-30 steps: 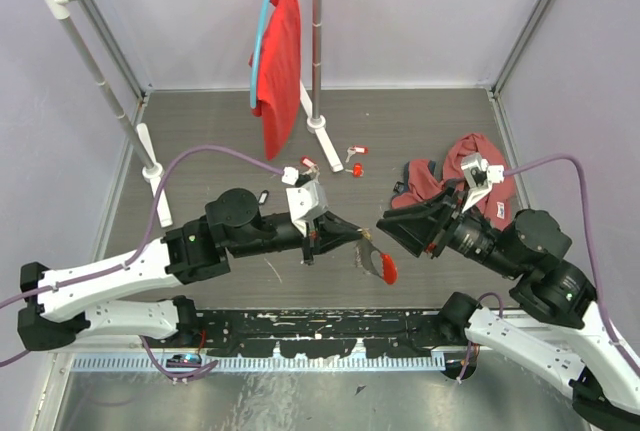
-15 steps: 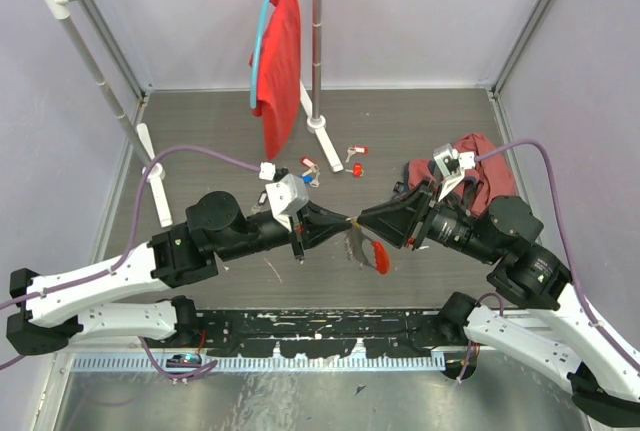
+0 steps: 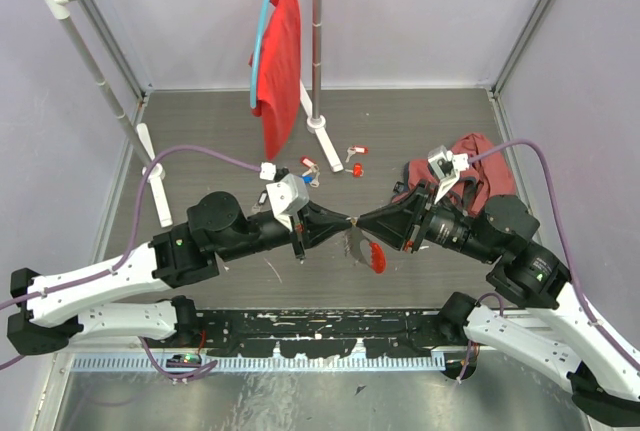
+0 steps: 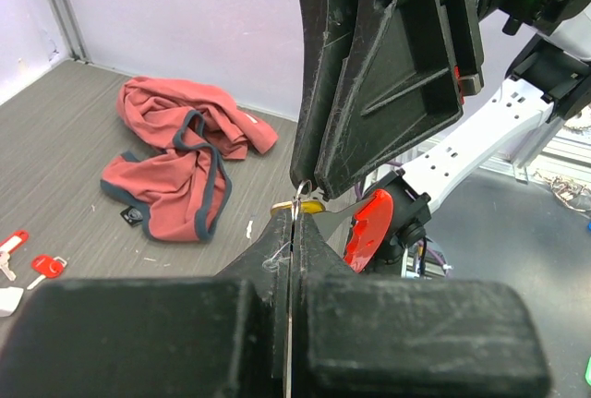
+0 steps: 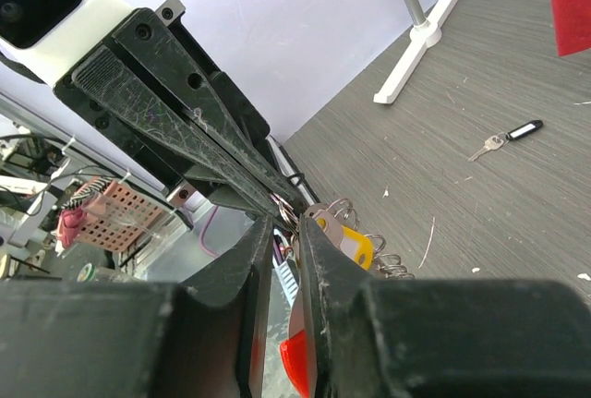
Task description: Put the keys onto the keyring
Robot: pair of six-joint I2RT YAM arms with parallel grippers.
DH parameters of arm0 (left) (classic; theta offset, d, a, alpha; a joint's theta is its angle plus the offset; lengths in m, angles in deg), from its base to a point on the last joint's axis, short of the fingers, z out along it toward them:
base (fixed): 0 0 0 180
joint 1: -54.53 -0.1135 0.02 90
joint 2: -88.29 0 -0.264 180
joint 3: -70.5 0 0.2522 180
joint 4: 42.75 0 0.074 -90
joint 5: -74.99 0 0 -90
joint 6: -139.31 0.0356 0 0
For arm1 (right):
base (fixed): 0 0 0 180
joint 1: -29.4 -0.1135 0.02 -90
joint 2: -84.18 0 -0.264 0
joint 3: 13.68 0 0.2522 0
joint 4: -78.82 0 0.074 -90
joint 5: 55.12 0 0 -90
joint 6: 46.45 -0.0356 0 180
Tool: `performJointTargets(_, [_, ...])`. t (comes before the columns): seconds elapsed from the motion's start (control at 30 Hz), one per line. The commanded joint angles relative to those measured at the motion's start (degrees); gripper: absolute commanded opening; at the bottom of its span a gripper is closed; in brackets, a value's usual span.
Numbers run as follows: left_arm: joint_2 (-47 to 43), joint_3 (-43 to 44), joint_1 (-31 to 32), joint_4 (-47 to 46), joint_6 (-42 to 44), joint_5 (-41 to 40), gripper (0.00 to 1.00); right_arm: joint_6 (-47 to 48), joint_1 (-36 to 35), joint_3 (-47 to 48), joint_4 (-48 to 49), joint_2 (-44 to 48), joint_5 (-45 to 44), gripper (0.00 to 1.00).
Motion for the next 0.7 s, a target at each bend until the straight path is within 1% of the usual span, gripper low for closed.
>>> performJointTargets(0.0, [0.20, 0.56, 0.22, -3.40, -0.25, 0.29, 0.00, 1.03, -0.18, 2.25, 1.55, -0.50, 1.14, 0.24])
performJointTargets(0.27, [0.81, 0.93, 0.20, -3.41, -0.39, 1.26, 0.00, 1.52, -0.15, 2.35, 1.09, -0.59, 0.78, 0.23])
performJointTargets(0.47, [0.99, 1.02, 0.17, -3.27, -0.48, 1.68, 0.00, 2.35, -0.17, 2.97, 0.21, -0.34, -0.09, 0.09])
performJointTargets(0.57, [1.31, 1.14, 0.13, -3.31, -0.43, 2.16, 0.00, 3.57, -0.15, 4.42, -1.75, -0.52, -1.06, 0.04])
performJointTargets(0.67, [1.64, 1.11, 0.17, -3.31, -0.54, 2.54, 0.00, 5.79, -0.20, 7.19, -5.39, -1.51, -1.82, 0.01])
